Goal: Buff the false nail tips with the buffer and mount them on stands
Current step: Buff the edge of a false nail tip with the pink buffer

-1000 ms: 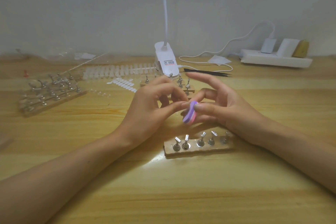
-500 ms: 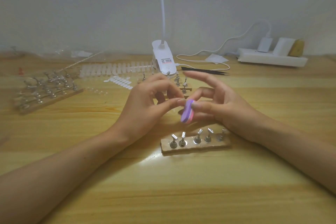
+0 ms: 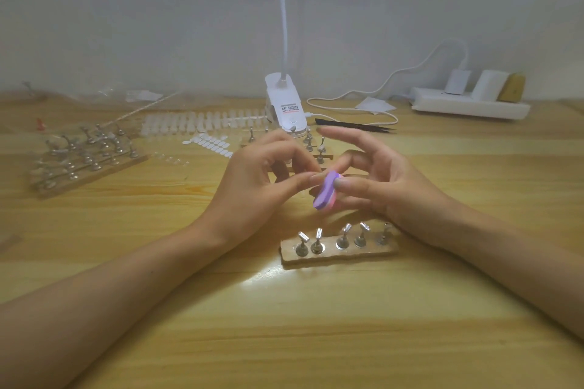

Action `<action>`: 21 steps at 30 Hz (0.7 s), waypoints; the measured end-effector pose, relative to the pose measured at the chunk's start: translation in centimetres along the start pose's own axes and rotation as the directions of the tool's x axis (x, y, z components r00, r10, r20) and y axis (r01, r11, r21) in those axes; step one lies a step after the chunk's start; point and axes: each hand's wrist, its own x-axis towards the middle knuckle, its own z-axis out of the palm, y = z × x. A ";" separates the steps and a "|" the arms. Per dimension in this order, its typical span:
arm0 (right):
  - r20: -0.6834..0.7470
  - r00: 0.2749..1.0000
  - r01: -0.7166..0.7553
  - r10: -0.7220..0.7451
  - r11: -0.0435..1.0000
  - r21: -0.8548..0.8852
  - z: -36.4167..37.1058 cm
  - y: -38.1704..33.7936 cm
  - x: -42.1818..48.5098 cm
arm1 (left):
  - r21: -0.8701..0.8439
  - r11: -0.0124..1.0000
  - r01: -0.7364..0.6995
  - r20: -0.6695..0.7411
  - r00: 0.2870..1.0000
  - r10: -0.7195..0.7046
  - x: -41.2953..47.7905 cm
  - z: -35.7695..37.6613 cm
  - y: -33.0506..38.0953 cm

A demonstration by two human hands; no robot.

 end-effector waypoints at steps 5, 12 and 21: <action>-0.162 0.987 0.018 -0.003 0.996 0.091 -0.4 0.0 0.1 | -0.023 1.000 0.015 0.012 1.000 -0.015 0.0 0.0 0.0; -0.143 0.990 0.021 -0.011 0.997 0.068 -0.5 0.1 0.2 | -0.021 1.000 0.022 -0.010 1.000 -0.022 0.1 0.0 -0.1; -0.125 0.992 0.018 -0.014 0.999 0.030 -0.2 0.0 0.1 | -0.075 0.995 0.067 -0.018 0.997 -0.069 0.1 0.0 0.0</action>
